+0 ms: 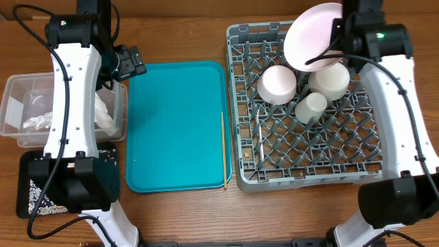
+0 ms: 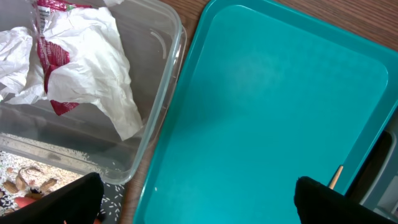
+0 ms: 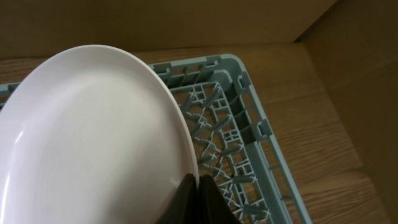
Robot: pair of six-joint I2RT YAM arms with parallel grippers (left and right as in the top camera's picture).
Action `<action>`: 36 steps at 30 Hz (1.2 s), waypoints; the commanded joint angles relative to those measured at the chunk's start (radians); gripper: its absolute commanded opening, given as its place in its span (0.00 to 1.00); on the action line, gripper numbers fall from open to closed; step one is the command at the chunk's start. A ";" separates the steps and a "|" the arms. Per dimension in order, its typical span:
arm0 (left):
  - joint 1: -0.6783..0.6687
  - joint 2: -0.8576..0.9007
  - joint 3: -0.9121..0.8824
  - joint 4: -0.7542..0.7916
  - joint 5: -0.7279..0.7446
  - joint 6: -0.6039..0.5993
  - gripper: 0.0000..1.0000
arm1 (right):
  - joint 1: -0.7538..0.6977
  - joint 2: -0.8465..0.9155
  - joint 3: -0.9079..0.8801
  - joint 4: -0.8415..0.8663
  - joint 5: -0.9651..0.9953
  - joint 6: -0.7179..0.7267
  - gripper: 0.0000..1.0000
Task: Sort waste into correct bins and load items into the dishwasher
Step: 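Carry the plate right and stand it upright in the rack's back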
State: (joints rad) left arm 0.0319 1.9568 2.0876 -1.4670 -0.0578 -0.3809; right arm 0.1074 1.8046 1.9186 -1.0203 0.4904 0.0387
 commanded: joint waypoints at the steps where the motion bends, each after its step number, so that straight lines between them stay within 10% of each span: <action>1: 0.002 -0.008 0.011 0.001 -0.013 0.022 1.00 | 0.074 -0.032 0.019 0.034 0.284 -0.014 0.04; 11: 0.002 -0.008 0.011 0.001 -0.013 0.022 1.00 | 0.154 -0.032 0.019 0.093 0.512 -0.120 0.04; 25: 0.002 -0.008 0.011 0.001 -0.013 0.022 1.00 | 0.127 0.000 0.016 0.185 0.319 -0.580 0.04; 36: 0.002 -0.008 0.011 0.001 -0.013 0.022 1.00 | 0.125 0.061 0.010 0.274 0.325 -0.675 0.04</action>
State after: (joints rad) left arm 0.0319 1.9568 2.0880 -1.4666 -0.0574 -0.3809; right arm 0.2367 1.8568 1.9186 -0.7700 0.8112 -0.5964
